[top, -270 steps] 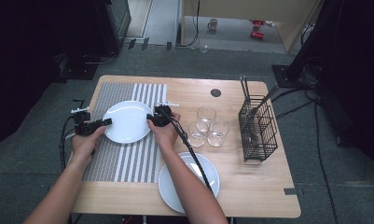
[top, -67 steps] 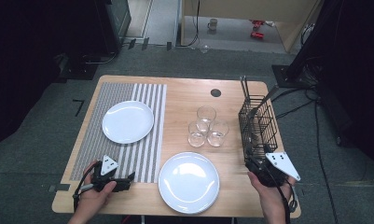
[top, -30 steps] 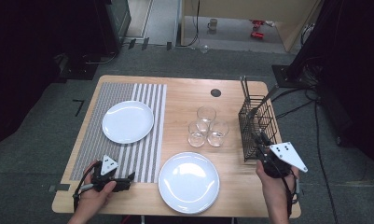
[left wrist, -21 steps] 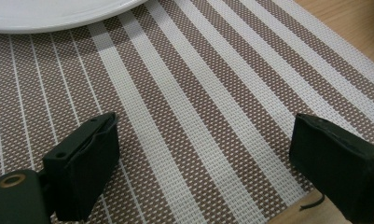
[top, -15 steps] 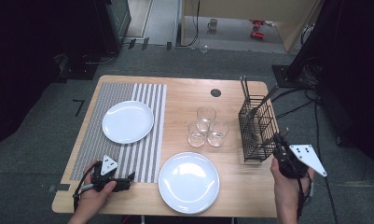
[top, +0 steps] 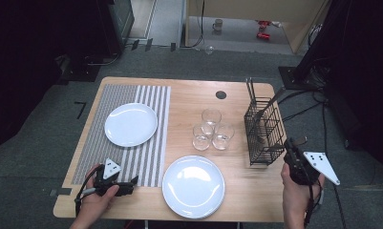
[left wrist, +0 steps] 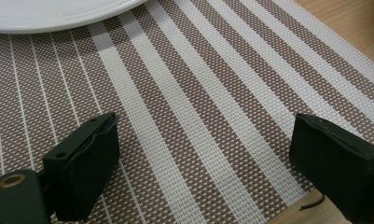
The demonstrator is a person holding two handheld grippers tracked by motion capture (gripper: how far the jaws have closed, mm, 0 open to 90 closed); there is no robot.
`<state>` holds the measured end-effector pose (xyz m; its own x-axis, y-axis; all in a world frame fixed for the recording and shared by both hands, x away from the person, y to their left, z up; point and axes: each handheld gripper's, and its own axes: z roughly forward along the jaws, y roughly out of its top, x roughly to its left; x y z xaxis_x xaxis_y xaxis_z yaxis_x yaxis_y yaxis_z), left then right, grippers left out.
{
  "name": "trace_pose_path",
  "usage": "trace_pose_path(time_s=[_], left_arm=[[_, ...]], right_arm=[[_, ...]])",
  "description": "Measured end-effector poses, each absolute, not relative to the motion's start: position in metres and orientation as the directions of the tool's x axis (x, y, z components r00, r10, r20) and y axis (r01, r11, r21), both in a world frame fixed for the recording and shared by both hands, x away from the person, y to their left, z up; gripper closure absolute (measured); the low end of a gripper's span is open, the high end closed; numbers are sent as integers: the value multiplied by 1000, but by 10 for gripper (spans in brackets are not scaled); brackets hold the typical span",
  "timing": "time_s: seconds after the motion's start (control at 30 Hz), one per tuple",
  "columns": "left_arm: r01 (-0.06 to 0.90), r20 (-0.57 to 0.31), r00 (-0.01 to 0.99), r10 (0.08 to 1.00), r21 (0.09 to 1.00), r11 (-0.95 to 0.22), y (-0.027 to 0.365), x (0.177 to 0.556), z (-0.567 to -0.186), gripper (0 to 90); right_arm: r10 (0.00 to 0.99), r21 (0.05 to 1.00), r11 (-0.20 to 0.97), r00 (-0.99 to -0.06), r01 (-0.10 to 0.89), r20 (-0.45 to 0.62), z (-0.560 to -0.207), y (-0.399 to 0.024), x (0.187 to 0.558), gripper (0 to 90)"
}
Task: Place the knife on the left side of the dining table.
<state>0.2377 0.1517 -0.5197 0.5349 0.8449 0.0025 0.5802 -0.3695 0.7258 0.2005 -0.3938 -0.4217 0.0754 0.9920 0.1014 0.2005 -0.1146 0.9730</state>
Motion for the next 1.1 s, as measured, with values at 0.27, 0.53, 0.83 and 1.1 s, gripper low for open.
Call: trace_pose_path(time_s=[0.27, 0.53, 0.83, 1.1], left_arm=[[580, 2, 534, 845, 726, -368, 152, 238, -520, 88], [580, 2, 534, 845, 726, -369, 152, 238, -520, 88], [580, 2, 534, 845, 726, -369, 152, 238, -520, 88], [580, 2, 534, 845, 726, -369, 152, 238, -520, 88]], right_arm=[[989, 973, -133, 91, 190, 117, -430, -396, 198, 814], [987, 970, -148, 96, 193, 131, -438, -396, 195, 762], [983, 967, -172, 98, 188, 156, -438, -400, 188, 706], [980, 968, -197, 53, 156, 191, -433, -400, 184, 833]])
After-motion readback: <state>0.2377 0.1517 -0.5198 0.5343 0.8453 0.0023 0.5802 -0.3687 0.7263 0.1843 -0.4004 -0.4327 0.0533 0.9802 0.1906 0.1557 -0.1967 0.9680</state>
